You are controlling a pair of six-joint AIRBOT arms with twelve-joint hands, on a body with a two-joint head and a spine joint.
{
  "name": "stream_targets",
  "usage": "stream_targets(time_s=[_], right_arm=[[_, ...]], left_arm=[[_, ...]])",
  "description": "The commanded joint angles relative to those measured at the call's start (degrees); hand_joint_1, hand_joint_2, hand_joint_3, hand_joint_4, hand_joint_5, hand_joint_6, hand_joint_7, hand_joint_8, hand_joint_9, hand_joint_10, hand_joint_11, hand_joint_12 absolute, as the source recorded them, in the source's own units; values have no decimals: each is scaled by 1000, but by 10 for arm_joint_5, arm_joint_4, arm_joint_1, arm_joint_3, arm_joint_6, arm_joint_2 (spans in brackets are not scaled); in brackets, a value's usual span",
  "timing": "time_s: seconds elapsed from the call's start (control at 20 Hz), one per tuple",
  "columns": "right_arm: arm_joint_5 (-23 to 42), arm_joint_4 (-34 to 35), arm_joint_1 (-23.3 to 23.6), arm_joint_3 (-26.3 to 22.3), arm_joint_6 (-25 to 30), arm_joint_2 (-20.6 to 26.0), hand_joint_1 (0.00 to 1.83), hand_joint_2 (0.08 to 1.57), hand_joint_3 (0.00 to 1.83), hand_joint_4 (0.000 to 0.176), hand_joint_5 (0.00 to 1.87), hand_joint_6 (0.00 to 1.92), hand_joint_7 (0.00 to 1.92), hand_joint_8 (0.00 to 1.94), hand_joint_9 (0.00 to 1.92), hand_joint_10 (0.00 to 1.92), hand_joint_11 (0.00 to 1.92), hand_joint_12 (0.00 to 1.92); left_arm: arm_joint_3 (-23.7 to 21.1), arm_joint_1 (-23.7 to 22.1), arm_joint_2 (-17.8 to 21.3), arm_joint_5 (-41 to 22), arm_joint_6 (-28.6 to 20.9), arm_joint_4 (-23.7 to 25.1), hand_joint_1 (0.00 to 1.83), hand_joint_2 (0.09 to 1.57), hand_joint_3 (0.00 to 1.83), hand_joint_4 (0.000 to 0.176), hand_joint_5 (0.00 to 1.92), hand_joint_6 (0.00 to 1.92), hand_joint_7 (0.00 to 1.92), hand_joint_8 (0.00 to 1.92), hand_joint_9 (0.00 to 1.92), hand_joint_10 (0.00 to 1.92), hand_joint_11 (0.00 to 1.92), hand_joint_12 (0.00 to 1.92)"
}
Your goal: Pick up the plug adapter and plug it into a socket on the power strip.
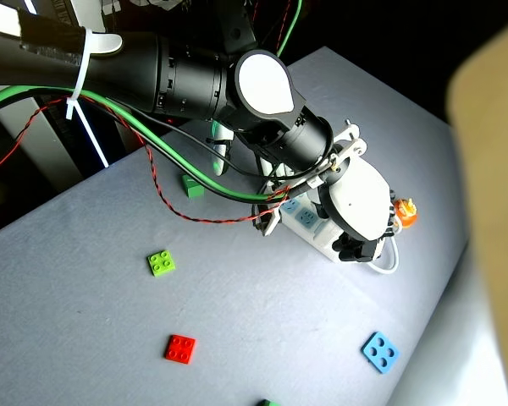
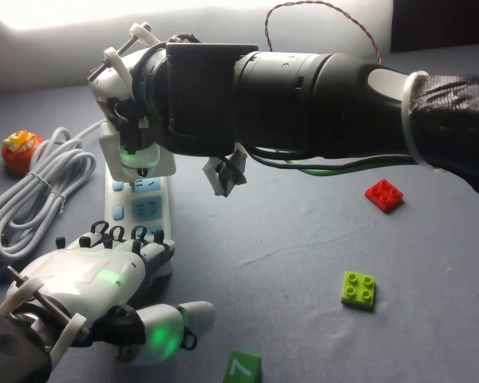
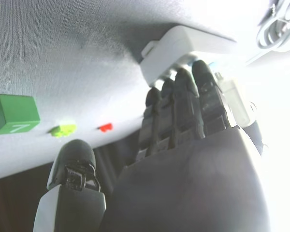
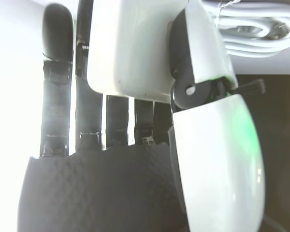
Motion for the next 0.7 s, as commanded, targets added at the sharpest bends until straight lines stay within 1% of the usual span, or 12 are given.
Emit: stream_targets(time_s=[0.0, 0.15, 0.2, 0.25, 0.45, 0.5, 0.55, 0.65], right_arm=[[13, -20, 0, -1, -5, 2, 1214, 1139, 1, 0, 877, 1057, 1005, 1052, 1088, 383, 669, 1107], [15, -20, 0, -1, -6, 5, 1215, 1137, 0, 0, 888, 1029, 1003, 1066, 1079, 401, 664, 1120], [20, -20, 0, -1, -6, 7, 1213, 1145, 0, 0, 877, 1035, 990, 1098, 1048, 457, 646, 1148], [21, -21, 0, 0, -7, 8, 1217, 1138, 0, 0, 890, 1018, 1002, 1075, 1049, 473, 662, 1133], [20, -21, 1, 2, -8, 10, 1219, 1132, 0, 0, 898, 1007, 1016, 1049, 1057, 478, 666, 1128], [20, -21, 2, 2, -8, 11, 1213, 1141, 2, 0, 878, 1043, 997, 1075, 1045, 476, 651, 1133], [20, -21, 3, 2, -8, 11, 1221, 1129, 2, 0, 901, 1009, 1021, 1038, 1064, 471, 682, 1109], [20, -21, 4, 2, -8, 12, 1214, 1138, 1, 0, 886, 1035, 1001, 1067, 1062, 464, 681, 1096]], left_arm=[[0, 3, -2, 0, -4, -3, 0, 1244, 0, 0, 154, 1, 249, 3, 253, 3, 0, 400], [0, 3, -2, 0, -4, -3, 0, 1252, 3, 0, 159, 1, 250, 1, 259, 4, 0, 426], [0, 3, -2, 0, -5, -3, 0, 1252, 2, 0, 167, 4, 253, 3, 260, 4, 0, 425], [0, 3, -2, 0, -5, -3, 0, 1248, 0, 0, 166, 4, 253, 2, 261, 4, 0, 424], [0, 2, -2, 0, -5, -3, 0, 1244, 0, 0, 165, 1, 243, 2, 252, 1, 0, 410], [0, 2, -2, 0, -5, -3, 0, 1245, 0, 0, 168, 3, 244, 2, 253, 2, 0, 408], [0, 2, -2, 0, -5, -3, 0, 1246, 0, 0, 175, 5, 248, 4, 255, 3, 0, 410], [0, 2, -2, 0, -5, -3, 0, 1245, 0, 0, 172, 2, 249, 2, 259, 3, 0, 429]])
